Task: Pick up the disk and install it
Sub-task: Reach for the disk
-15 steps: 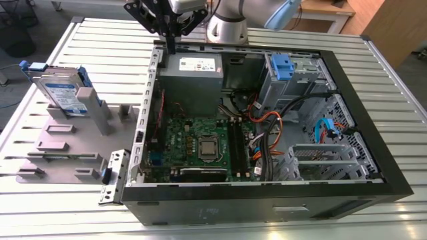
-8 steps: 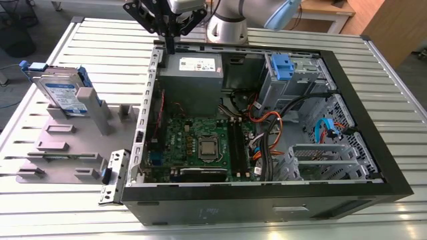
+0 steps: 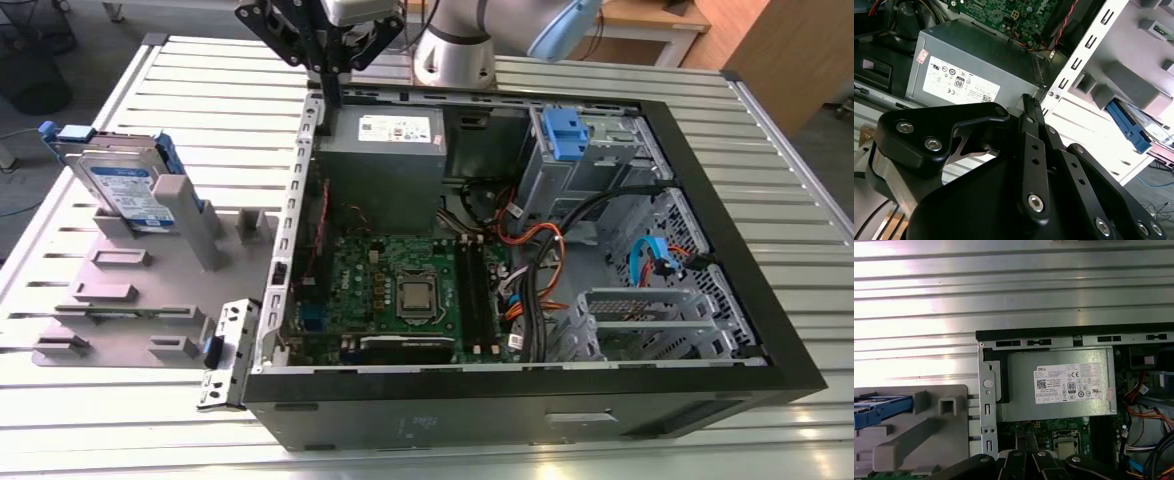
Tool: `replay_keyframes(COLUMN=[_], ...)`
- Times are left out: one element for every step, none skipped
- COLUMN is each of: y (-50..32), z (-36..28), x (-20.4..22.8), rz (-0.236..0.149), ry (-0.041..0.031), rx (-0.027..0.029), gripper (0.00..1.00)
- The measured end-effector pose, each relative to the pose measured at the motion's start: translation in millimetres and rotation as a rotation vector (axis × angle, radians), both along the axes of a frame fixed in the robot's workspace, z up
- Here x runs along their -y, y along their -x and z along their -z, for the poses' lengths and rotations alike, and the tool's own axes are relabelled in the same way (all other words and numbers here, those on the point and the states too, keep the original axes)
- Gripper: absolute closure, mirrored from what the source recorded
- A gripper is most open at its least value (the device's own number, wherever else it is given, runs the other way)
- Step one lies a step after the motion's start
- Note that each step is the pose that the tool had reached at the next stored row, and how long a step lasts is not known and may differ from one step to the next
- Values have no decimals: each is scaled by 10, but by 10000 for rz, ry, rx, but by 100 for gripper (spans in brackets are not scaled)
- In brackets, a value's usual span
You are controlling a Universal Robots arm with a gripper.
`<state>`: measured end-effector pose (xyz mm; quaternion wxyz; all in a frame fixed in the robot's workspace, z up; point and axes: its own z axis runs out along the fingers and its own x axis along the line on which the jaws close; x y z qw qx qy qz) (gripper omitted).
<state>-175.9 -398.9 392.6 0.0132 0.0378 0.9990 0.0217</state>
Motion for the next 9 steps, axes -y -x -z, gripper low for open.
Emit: replay_keyframes(y=[22, 41, 41, 42, 43, 46, 52, 58, 65], z=[0, 0, 0, 0, 0, 0, 0, 0, -1], x=[0, 0, 0, 0, 0, 0, 1, 1, 1], rz=[0, 1, 0, 1, 1, 1, 3, 1, 1], ry=[0, 0, 0, 0, 0, 0, 0, 0, 1], rx=[0, 0, 0, 0, 0, 0, 0, -1, -1], gripper=[89, 89, 89, 89, 89, 89, 89, 89, 89])
